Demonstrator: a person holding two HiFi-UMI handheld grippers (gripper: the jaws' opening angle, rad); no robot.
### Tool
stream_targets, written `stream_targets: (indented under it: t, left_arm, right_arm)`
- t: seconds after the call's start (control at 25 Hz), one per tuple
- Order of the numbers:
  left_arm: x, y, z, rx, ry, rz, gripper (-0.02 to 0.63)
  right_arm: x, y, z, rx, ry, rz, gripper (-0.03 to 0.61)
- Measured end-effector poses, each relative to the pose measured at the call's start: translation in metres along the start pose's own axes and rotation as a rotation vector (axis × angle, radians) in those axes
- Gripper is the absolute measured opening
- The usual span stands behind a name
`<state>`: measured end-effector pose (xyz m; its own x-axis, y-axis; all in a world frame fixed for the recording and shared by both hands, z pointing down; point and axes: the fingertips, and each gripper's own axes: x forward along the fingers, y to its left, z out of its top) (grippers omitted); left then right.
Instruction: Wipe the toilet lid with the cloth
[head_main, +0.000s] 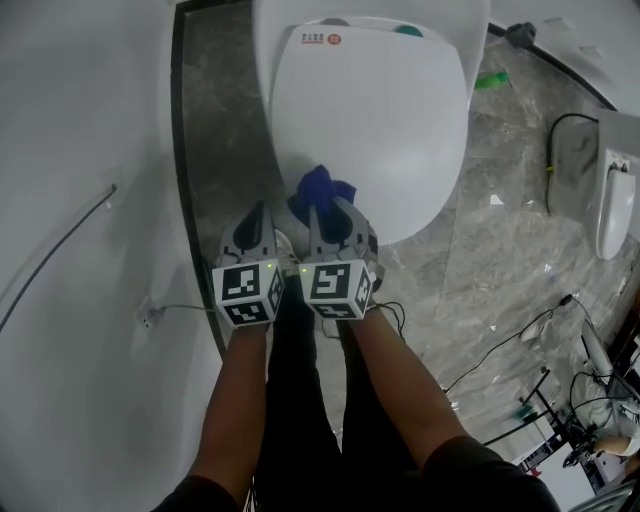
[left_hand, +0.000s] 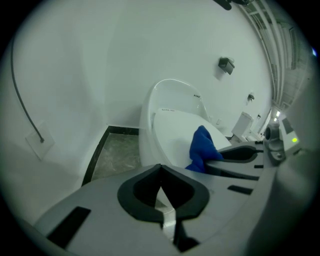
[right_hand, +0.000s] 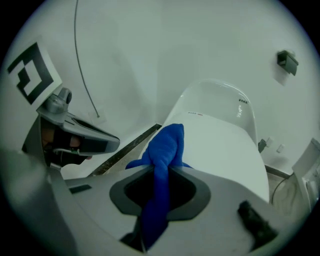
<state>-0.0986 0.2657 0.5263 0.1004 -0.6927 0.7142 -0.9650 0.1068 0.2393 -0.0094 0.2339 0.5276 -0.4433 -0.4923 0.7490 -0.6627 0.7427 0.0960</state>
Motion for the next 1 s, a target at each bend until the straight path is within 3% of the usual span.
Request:
stream_targets:
  t: [0.44,0.76,1.0]
  left_arm:
    - [0.018,-0.076,0.008,0.076,0.025,-0.099,0.009]
    - [0.034,-0.151,0.008,0.149,0.033,-0.208,0.009]
    - [0.043,-0.188,0.016,0.205,0.032,-0.239,0.009]
  right_arm:
    - [-0.039,-0.105,-0.048,0.174,-0.004,-0.144,0.067]
    - [-0.058,-0.166,-0.093,0.211,0.03,-0.227,0.067]
    - [-0.064,-0.212,-0.123,0.254,0.08,-0.264,0.066]
